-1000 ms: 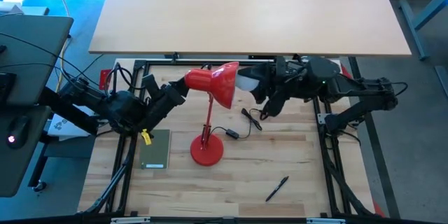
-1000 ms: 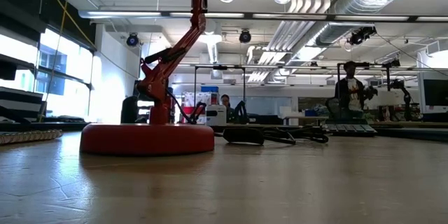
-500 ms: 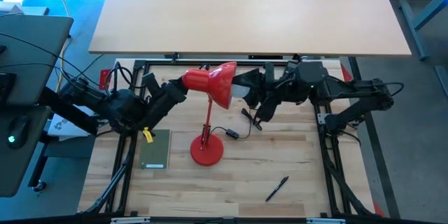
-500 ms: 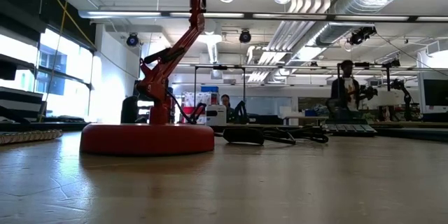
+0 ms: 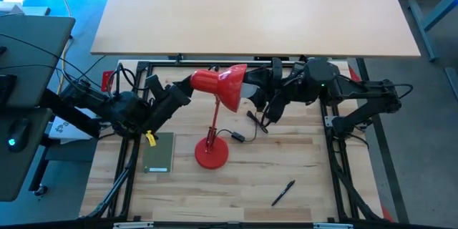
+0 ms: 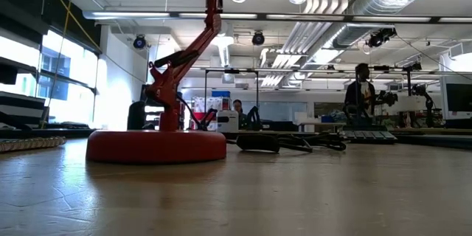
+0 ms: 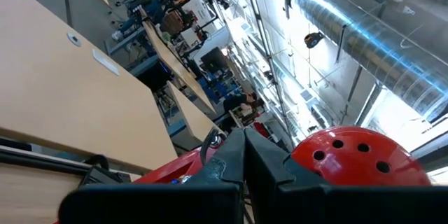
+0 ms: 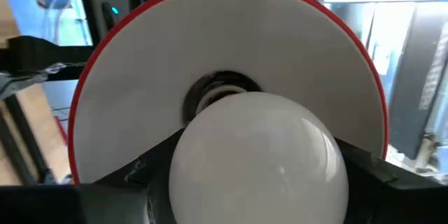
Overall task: Screw lightbulb
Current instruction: Insert the white lightbulb into the red lamp
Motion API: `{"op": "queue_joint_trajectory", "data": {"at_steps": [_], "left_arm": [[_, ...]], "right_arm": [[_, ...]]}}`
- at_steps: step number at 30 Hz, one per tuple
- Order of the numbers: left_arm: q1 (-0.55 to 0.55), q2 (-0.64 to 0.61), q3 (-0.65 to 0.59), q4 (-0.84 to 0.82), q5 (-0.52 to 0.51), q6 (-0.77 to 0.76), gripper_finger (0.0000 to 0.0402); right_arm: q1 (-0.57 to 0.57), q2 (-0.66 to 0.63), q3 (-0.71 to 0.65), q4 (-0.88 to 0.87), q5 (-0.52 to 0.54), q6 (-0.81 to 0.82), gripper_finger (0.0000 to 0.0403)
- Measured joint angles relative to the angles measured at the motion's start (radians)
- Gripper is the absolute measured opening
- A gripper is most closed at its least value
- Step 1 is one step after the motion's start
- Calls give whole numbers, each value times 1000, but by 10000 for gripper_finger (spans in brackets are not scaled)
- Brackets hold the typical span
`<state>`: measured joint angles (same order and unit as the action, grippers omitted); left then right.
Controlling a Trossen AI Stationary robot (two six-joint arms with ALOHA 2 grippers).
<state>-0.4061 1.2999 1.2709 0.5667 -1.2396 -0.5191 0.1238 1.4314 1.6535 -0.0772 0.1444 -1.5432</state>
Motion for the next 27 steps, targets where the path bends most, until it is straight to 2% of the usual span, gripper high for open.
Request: {"op": "queue_joint_trajectory", "data": {"at_steps": [6, 15, 24, 27], "left_arm": [[0, 0, 0, 0, 0, -1, 0], [0, -2, 0, 7, -14, -3, 0], [0, -2, 0, 7, -7, 0, 0], [0, -2, 0, 7, -1, 18, 0]], "right_arm": [[-2, 22, 2, -8, 26, -18, 251], [-1, 67, 2, 96, 105, -187, 251], [1, 67, 2, 89, 113, -158, 251], [8, 67, 2, 93, 114, -86, 251]]}}
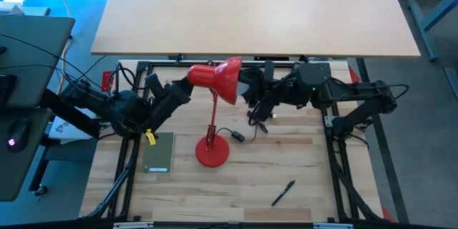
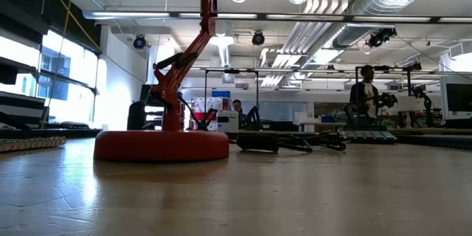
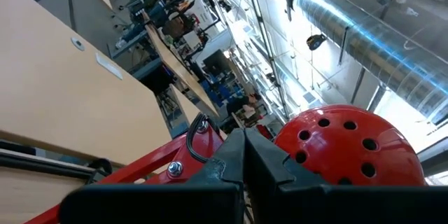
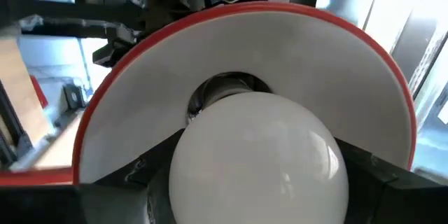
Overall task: Screw lightbulb
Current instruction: Insert the white lightbulb into the red lamp
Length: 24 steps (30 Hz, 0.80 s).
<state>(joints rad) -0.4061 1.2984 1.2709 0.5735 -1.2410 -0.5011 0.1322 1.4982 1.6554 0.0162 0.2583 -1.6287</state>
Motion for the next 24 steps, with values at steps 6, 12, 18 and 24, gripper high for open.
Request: {"op": "queue_joint_trajectory", "data": {"at_steps": [6, 12, 18, 24], "left_arm": [[-1, 0, 0, 0, 3, 5, 0], [-1, 0, 0, 0, 2, -10, 0], [0, 1, 0, 0, 1, -10, 0], [0, 2, 0, 0, 4, 5, 0]], "right_arm": [[5, 0, 0, 2, -10, 140, 251], [5, 0, 0, 3, -23, 265, 251], [5, 0, -1, 3, -23, 356, 251], [14, 0, -1, 5, 21, 465, 251]]}}
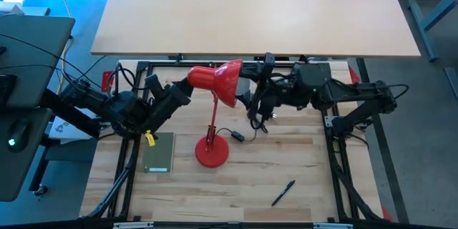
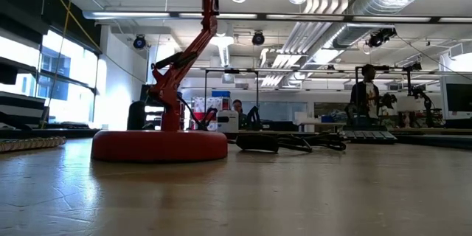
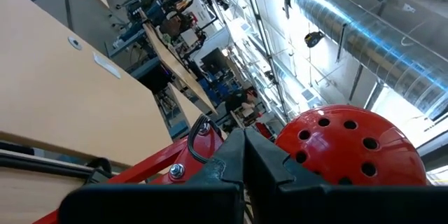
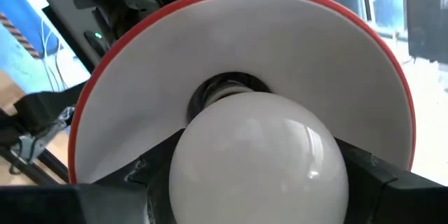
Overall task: Screw lightbulb
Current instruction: Insert the white lightbulb into the red lamp
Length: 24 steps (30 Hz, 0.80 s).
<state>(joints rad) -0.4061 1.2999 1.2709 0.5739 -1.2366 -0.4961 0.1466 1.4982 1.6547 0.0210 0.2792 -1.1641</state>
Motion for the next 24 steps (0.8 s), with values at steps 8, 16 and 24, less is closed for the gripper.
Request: {"op": "queue_joint_trajectory", "data": {"at_steps": [8, 16, 24], "left_arm": [[0, 1, 0, 0, 6, 2, 0], [0, 1, 0, 0, 7, 3, 0], [0, 1, 0, 0, 24, 1, 0]], "right_arm": [[33, 0, 0, 1, 48, 132, 251], [44, 1, 0, -1, 53, 338, 251], [44, 1, 0, -3, 62, 513, 251]]}}
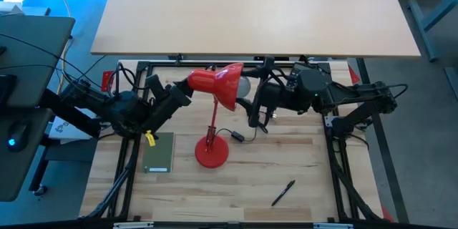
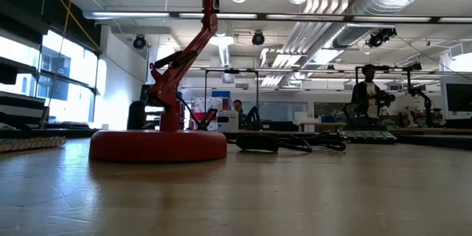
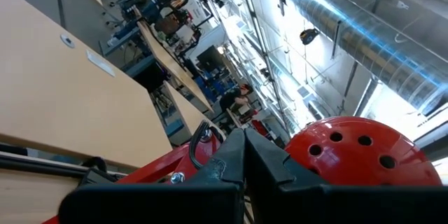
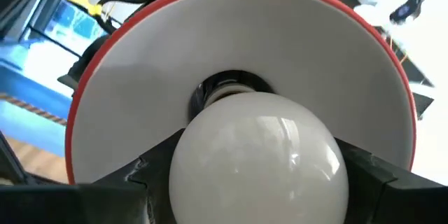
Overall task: Screw lightbulb
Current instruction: Insert the white lightbulb into the red lamp
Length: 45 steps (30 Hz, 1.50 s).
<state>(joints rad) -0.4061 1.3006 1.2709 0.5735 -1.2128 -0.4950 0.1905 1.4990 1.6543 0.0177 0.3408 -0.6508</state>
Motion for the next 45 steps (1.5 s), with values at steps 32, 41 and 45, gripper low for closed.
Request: {"op": "queue_joint_trajectory", "data": {"at_steps": [32, 41, 45], "left_arm": [[0, -2, 0, -9, 37, 45, 0], [-1, -2, 0, -6, 52, 79, 0], [0, -2, 0, -4, 57, 80, 0]], "right_arm": [[0, -2, 0, -38, -8, 1066, 251], [-1, -2, 0, -38, -16, 1441, 251], [1, -1, 0, -34, 28, 1526, 251]]}}
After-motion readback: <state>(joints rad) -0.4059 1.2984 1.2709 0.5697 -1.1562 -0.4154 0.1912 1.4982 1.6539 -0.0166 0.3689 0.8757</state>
